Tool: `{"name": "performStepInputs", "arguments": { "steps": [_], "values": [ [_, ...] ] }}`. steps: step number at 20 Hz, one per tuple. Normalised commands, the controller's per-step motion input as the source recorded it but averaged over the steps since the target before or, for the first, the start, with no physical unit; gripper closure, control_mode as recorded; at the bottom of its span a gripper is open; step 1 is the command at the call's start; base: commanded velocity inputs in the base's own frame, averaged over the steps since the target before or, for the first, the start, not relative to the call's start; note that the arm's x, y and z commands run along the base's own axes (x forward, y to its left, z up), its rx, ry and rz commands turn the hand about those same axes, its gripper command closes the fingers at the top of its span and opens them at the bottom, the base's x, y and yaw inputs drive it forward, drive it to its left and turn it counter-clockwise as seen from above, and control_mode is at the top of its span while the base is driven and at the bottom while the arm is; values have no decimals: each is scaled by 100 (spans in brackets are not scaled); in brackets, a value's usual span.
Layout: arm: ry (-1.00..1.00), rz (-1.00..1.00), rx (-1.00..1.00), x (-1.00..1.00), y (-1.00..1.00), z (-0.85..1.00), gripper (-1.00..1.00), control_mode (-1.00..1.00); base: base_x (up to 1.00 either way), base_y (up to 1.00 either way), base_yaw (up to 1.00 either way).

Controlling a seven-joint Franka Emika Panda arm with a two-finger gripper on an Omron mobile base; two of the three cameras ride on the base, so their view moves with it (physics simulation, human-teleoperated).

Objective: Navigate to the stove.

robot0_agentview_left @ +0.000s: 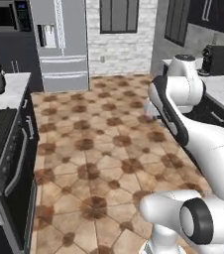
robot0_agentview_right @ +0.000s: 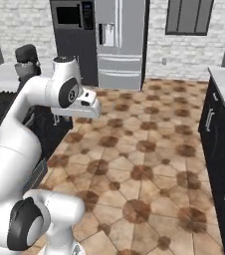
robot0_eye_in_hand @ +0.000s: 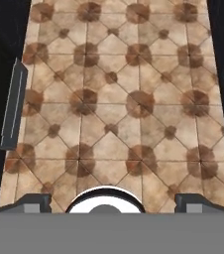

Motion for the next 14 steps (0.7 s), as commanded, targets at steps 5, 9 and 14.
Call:
{"name": "performStepInputs", "arguments": {
  "steps": [5,9,14],
  "values": [
    [0,0,0,0,0,0,-100,100,38,0,51],
    [0,0,0,0,0,0,-100,100,83,-3,55],
    [0,0,0,0,0,0,-100,100,98,-4,71]
  ]
}}
